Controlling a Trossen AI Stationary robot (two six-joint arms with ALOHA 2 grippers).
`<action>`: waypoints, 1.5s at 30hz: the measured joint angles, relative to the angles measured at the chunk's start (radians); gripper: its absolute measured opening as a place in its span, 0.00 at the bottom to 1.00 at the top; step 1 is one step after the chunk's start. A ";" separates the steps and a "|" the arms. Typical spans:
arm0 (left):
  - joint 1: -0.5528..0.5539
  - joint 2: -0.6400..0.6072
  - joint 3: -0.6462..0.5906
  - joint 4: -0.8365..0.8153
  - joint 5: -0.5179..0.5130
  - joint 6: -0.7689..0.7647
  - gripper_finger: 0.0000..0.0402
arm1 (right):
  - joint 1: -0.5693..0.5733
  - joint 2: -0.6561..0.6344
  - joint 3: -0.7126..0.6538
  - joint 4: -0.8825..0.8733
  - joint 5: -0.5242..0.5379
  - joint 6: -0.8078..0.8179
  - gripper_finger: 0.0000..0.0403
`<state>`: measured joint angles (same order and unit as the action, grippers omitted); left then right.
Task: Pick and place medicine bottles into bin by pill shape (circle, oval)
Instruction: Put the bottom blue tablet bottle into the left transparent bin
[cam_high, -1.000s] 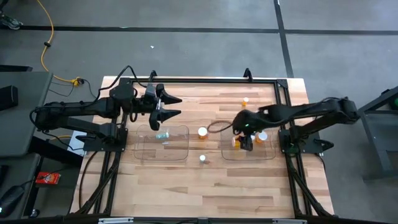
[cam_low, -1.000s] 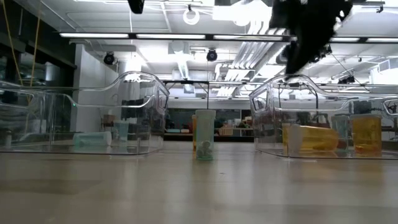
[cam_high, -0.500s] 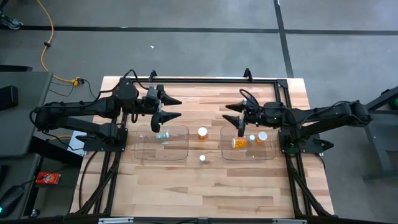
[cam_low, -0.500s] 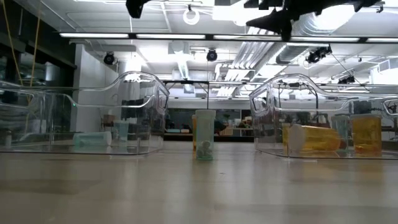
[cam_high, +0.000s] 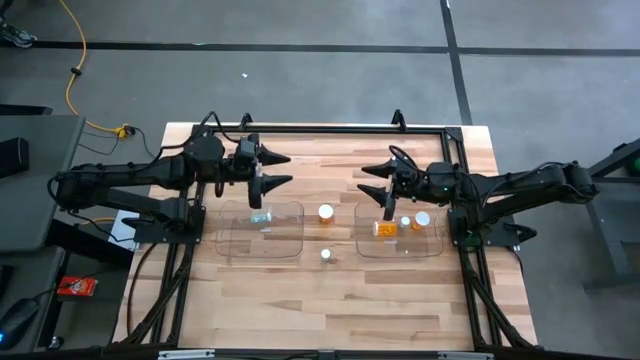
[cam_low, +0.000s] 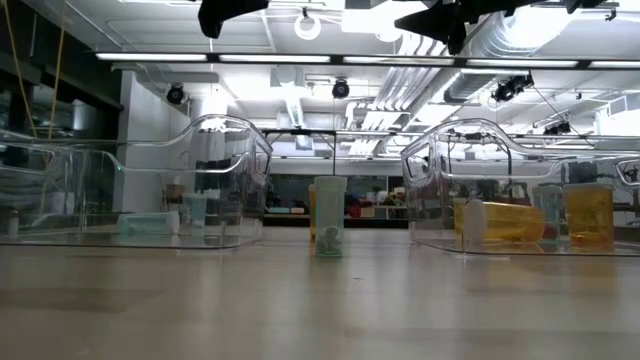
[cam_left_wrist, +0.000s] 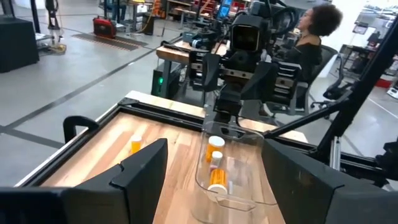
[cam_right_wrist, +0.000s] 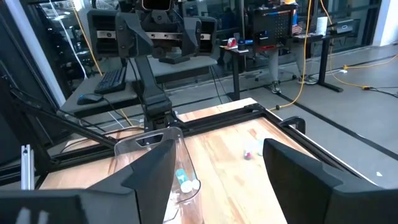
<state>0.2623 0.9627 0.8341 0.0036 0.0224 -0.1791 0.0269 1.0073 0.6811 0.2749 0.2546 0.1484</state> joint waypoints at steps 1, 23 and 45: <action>0.000 0.000 0.000 0.000 -0.005 0.000 0.62 | 0.000 0.000 0.000 0.000 0.000 0.000 0.59; -0.113 0.176 0.182 -0.238 0.011 -0.041 0.62 | 0.000 0.000 0.000 0.000 0.000 0.007 0.59; -0.460 0.919 0.664 -0.640 -0.206 0.008 0.62 | 0.000 0.000 0.002 -0.001 0.113 0.007 0.59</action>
<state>-0.1979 1.8817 1.4980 -0.6360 -0.1839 -0.1714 0.0270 1.0073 0.6827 0.2741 0.3672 0.1558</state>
